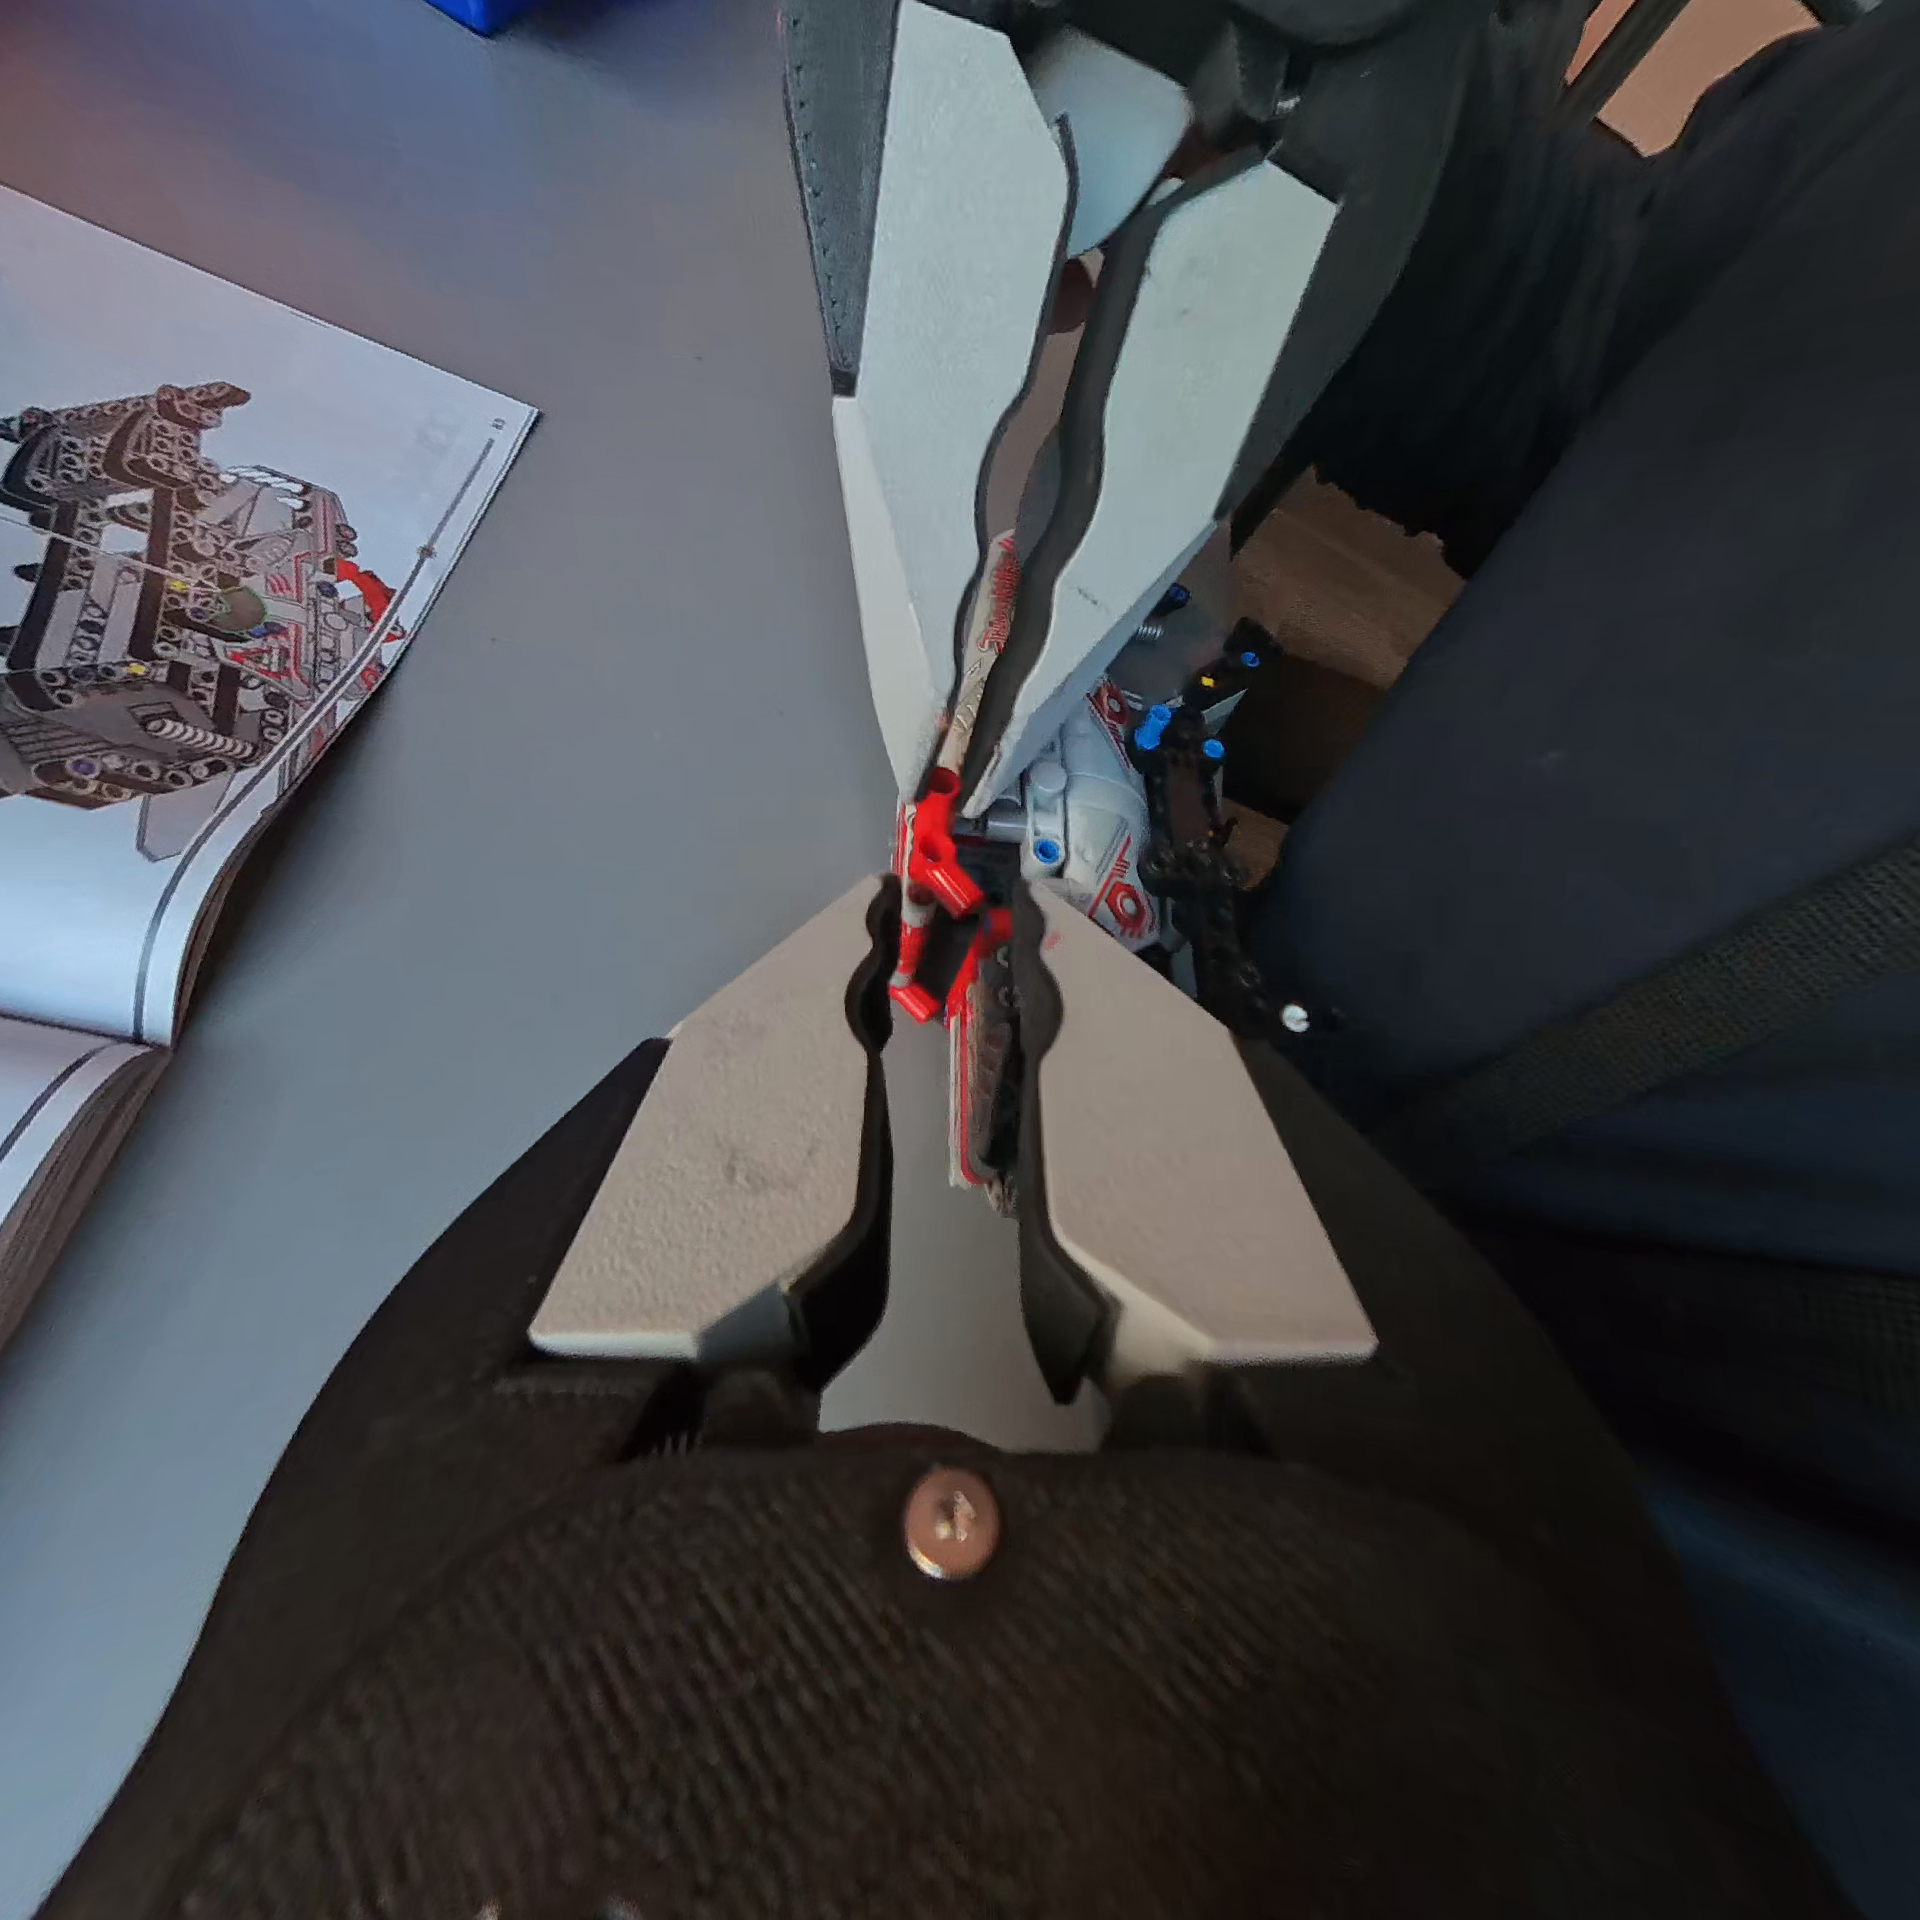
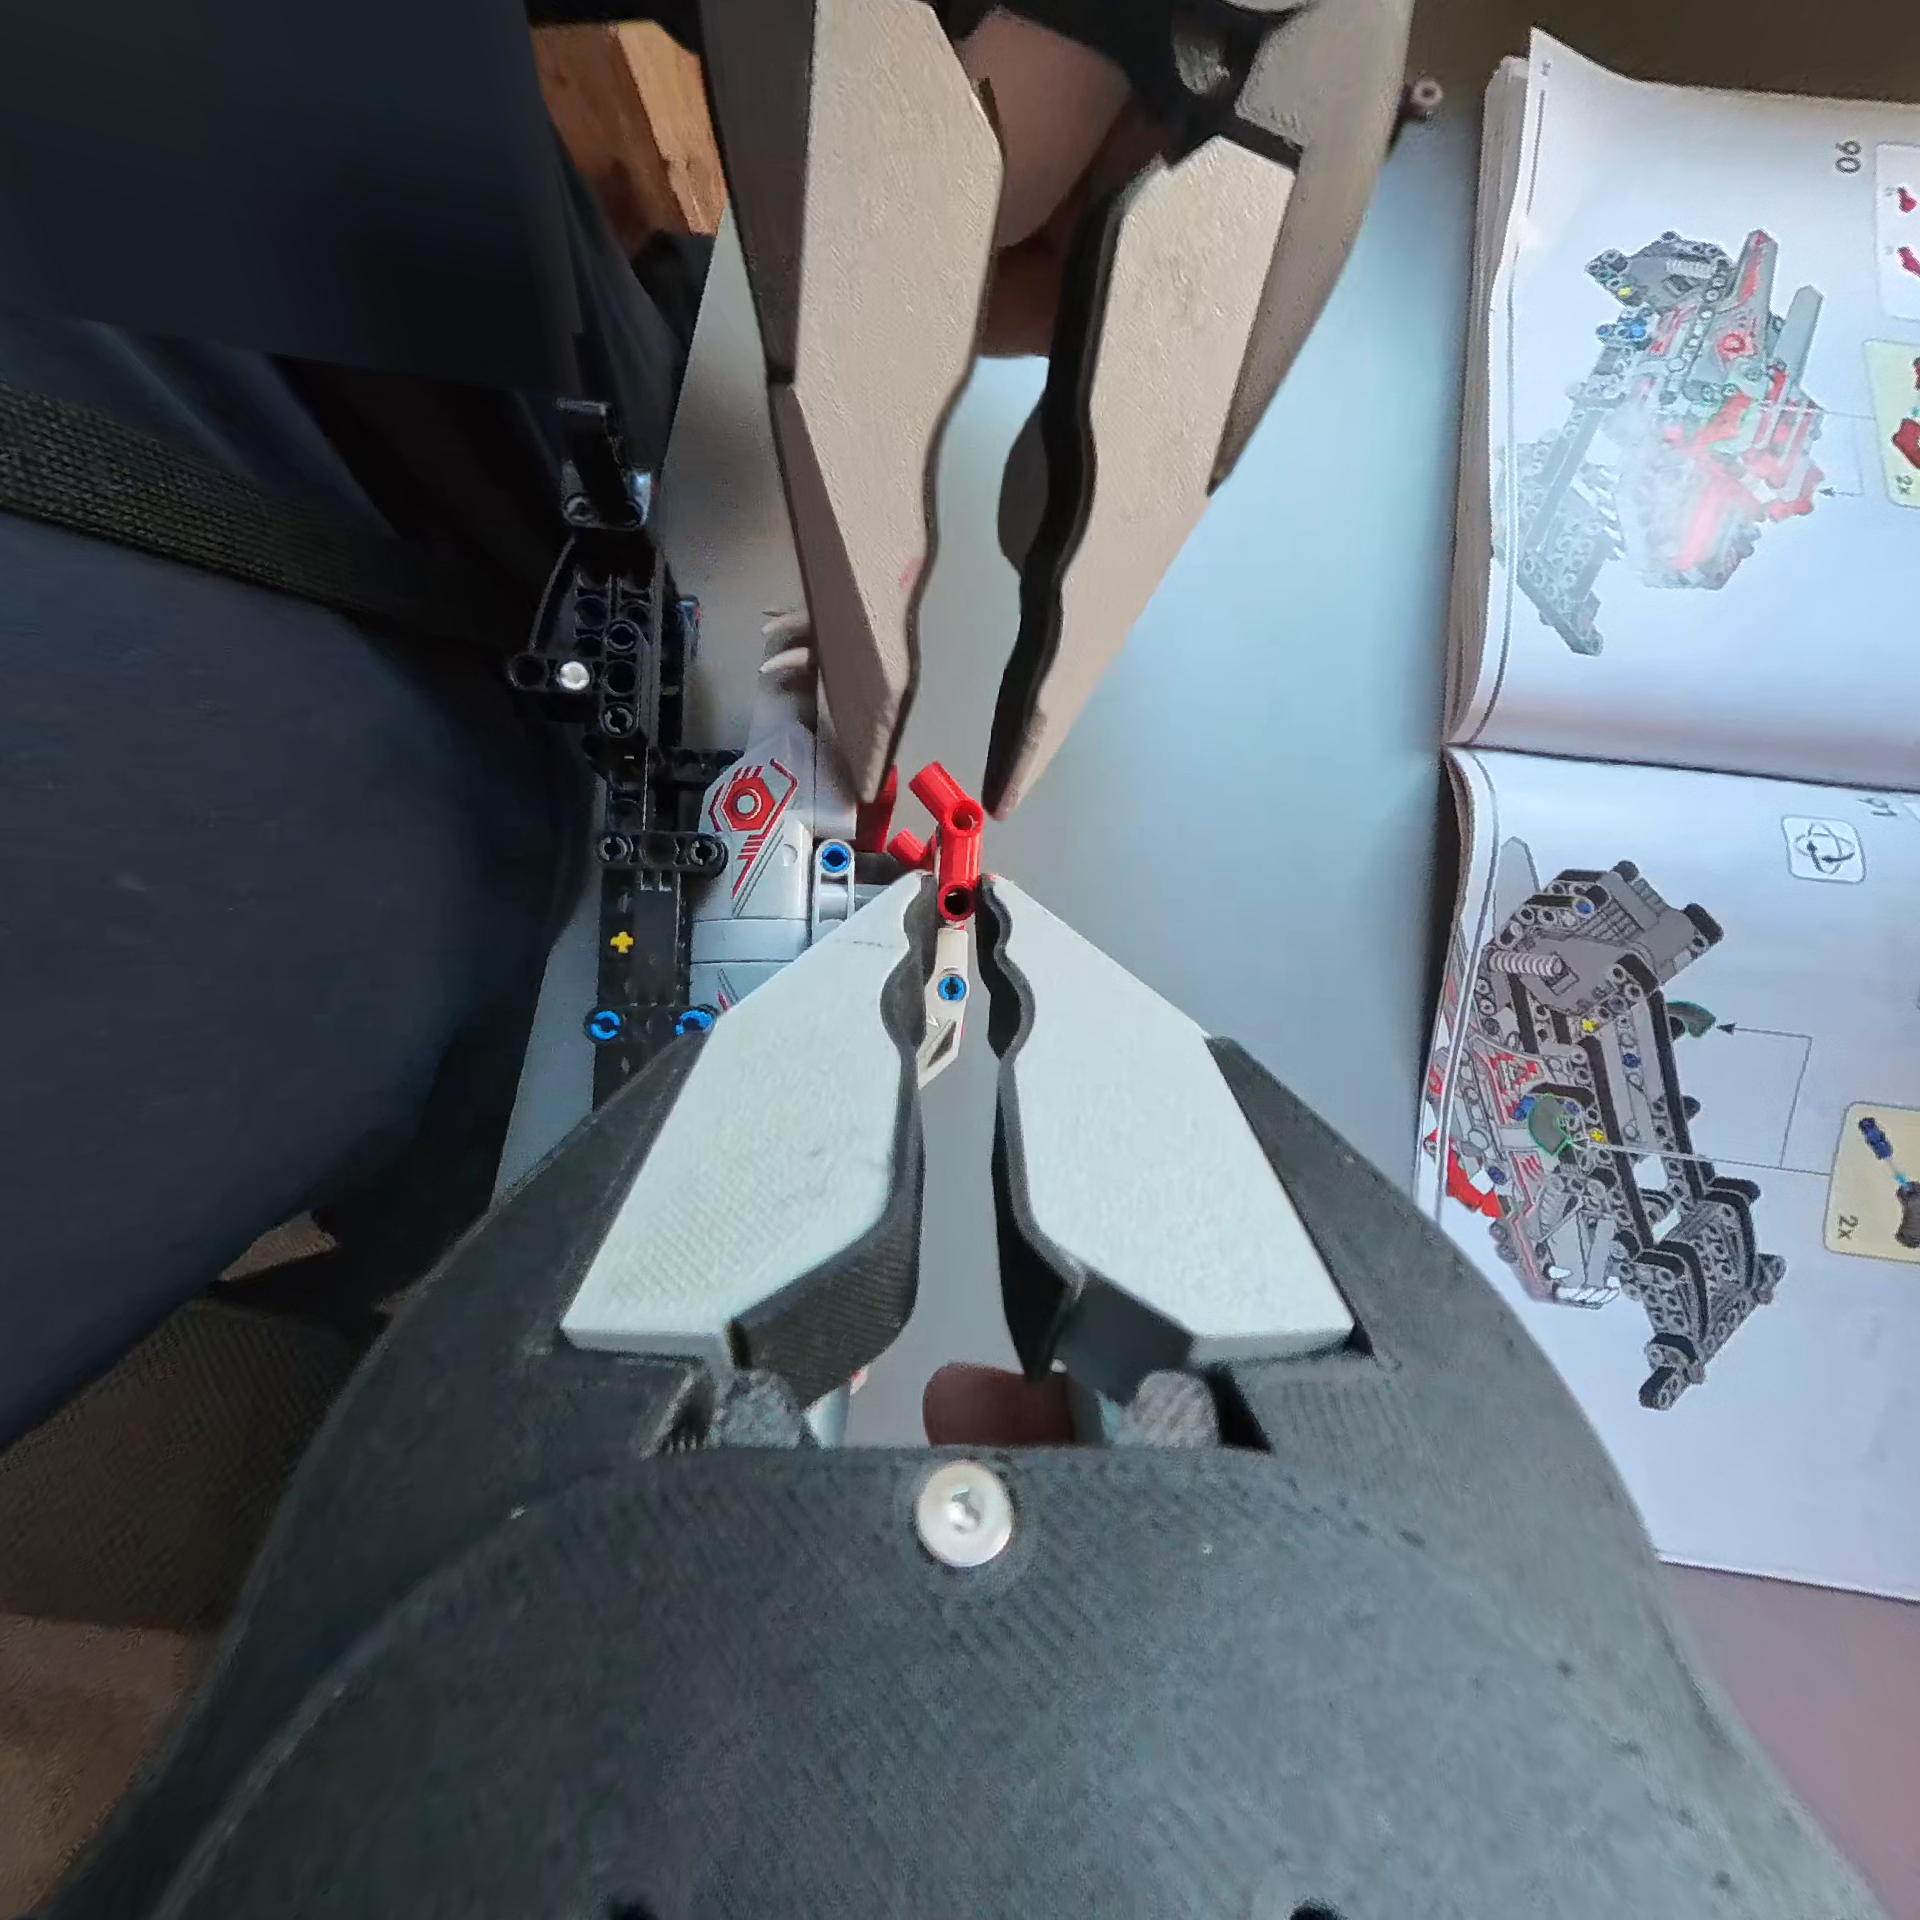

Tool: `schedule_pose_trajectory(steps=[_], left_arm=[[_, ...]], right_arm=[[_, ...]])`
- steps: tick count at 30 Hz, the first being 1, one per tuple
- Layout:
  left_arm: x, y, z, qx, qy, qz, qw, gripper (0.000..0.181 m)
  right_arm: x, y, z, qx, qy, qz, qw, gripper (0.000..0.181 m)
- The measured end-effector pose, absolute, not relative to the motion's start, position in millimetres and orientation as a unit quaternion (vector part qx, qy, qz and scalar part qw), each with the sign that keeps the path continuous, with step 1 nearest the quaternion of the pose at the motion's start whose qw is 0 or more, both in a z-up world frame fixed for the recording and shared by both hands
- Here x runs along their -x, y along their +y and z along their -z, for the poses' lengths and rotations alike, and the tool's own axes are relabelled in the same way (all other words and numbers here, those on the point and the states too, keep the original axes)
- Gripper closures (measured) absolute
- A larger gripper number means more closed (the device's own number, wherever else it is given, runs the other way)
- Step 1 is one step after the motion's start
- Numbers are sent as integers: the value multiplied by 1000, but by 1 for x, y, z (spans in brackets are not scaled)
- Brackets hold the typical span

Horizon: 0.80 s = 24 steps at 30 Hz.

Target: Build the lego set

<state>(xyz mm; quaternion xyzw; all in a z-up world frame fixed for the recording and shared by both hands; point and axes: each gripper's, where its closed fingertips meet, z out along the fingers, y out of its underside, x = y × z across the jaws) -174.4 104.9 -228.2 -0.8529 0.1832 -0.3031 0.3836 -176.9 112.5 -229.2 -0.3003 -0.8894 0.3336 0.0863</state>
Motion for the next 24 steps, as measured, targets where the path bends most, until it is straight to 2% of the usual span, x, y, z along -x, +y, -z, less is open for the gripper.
schedule_pose_trajectory(steps=[10,13,24], left_arm=[[180,106,220,820,197,369,391,181],[176,109,221,815,200,385,385,174],[174,105,225,822,202,354,398,176]], right_arm=[[176,111,229,274,-902,-331,46,177],[177,109,229,276,-902,-330,35,177],[177,104,229,259,-915,-309,20,176]])
